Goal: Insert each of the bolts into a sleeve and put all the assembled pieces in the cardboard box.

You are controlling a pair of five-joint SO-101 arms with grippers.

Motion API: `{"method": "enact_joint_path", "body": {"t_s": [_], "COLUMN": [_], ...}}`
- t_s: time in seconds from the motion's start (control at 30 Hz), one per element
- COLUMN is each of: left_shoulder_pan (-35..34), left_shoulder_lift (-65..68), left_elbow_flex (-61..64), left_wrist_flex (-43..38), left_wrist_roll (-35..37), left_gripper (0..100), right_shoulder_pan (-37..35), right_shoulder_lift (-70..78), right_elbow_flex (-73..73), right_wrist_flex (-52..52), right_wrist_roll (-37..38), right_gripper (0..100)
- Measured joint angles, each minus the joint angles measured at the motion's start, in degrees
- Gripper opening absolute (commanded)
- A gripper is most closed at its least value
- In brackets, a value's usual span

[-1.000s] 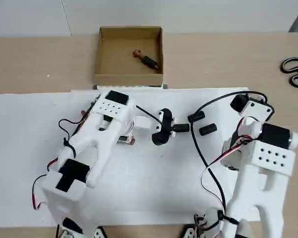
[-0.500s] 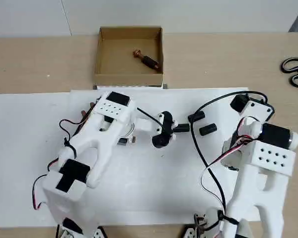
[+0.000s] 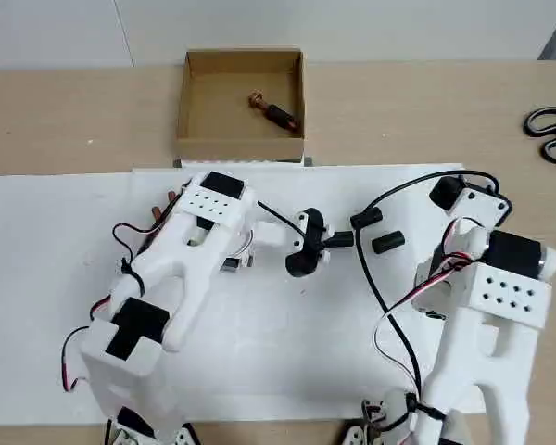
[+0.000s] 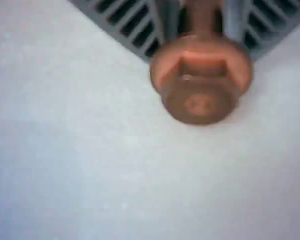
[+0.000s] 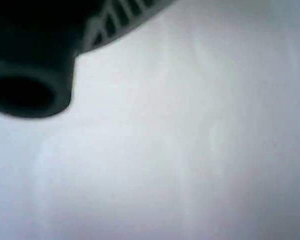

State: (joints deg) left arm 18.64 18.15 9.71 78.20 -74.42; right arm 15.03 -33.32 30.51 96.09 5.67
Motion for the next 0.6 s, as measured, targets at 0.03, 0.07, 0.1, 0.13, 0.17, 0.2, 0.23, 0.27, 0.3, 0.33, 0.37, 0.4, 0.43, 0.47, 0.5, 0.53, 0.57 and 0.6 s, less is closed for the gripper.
{"method": "enact_joint_path", "body": {"t_s": [0.03, 0.07, 0.1, 0.13, 0.17, 0.2, 0.23, 0.27, 0.3, 0.33, 0.37, 0.4, 0.43, 0.47, 0.5, 0.53, 0.57, 0.6], "left_shoulder_pan": [0.26, 0.35, 0.53, 0.53, 0.62, 0.62, 0.62, 0.79, 0.79, 0.79, 0.79, 0.88, 0.88, 0.88, 0.88, 0.88, 0.88, 0.88], "left_shoulder_lift": [0.0, 0.0, 0.0, 0.0, 0.0, 0.0, 0.0, 0.0, 0.0, 0.0, 0.0, 0.0, 0.0, 0.0, 0.0, 0.0, 0.0, 0.0], "left_elbow_flex": [0.0, 0.0, 0.0, 0.0, 0.0, 0.0, 0.09, 0.09, 0.18, 0.18, 0.18, 0.18, 0.18, 0.18, 0.18, 0.18, 0.18, 0.18], "left_wrist_flex": [0.0, 0.0, 0.0, 0.0, 0.0, -0.09, -0.26, -0.26, -0.26, -0.26, -0.26, -0.26, -0.26, -0.26, -0.26, -0.26, -0.26, -0.26], "left_wrist_roll": [0.0, 0.0, 0.0, 0.0, 0.0, 0.0, 0.0, 0.0, 0.0, 0.0, 0.0, 0.0, 0.0, 0.0, 0.0, 0.0, 0.0, 0.44], "left_gripper": [7, 7, 6, 4, 2, 0, 0, 1, 1, 1, 1, 1, 1, 1, 1, 1, 1, 1], "right_shoulder_pan": [0.0, 0.0, 0.0, 0.0, 0.0, 0.0, 0.0, 0.0, 0.0, 0.0, 0.0, 0.0, 0.0, 0.0, 0.0, 0.0, 0.0, 0.0], "right_shoulder_lift": [0.0, 0.0, 0.0, 0.0, 0.0, 0.0, 0.0, 0.0, 0.0, 0.0, 0.0, 0.0, 0.0, 0.0, 0.0, 0.0, 0.0, 0.0], "right_elbow_flex": [0.0, 0.0, 0.0, 0.0, 0.0, 0.0, 0.0, 0.0, 0.0, 0.0, 0.0, 0.0, 0.0, 0.0, 0.0, 0.0, 0.0, 0.0], "right_wrist_flex": [0.0, 0.0, 0.0, 0.0, 0.0, 0.0, 0.0, 0.0, 0.0, 0.0, 0.0, 0.0, 0.0, 0.0, 0.0, 0.0, 0.0, 0.0], "right_wrist_roll": [0.0, 0.0, 0.0, 0.0, 0.0, 0.0, 0.0, 0.0, 0.0, 0.0, 0.0, 0.0, 0.0, 0.0, 0.0, 0.0, 0.0, 0.0], "right_gripper": [0.3, 0.3, 0.3, 0.3, 0.3, 0.3, 0.3, 0.3, 0.3, 0.3, 0.3, 0.3, 0.3, 0.3, 0.3, 0.3, 0.3, 0.3]}}
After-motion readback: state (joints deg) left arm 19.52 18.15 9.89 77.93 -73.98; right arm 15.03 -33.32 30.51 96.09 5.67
